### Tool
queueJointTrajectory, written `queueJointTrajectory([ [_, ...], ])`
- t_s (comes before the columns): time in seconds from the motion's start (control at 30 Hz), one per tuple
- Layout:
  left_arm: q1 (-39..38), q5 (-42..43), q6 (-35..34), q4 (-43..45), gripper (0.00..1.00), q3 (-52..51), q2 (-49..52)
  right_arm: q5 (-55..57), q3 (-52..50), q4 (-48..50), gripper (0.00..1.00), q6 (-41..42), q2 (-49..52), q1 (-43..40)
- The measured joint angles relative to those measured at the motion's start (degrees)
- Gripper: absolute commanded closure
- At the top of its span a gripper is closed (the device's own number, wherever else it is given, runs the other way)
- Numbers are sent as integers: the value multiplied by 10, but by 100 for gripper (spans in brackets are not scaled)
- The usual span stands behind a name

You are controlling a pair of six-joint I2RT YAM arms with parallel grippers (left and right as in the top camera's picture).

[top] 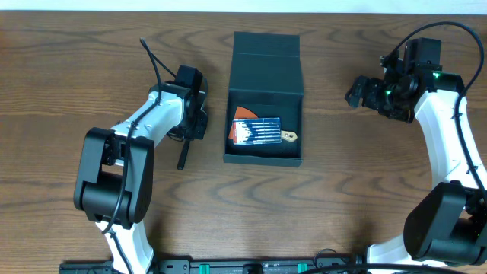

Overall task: Pack container
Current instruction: 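Carry the hammer into the black box and lower it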

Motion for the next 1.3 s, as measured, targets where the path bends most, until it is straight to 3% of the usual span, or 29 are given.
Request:
queueJointTrajectory([
  [0.23,0,-17,11,-1,94,0,-20,0,0,0,1,0,0,0],
  [0.43,0,-33,50,-2,94,0,-109,0,0,0,1,0,0,0],
  [0.63,-19,-46,172,10,94,0,-217,0,0,0,1,0,0,0],
  [0.87,-101,-46,339,54,94,0,-289,0,0,0,1,0,0,0],
  [1.3,-229,-50,515,54,94,0,-177,0,0,1,1,0,0,0],
])
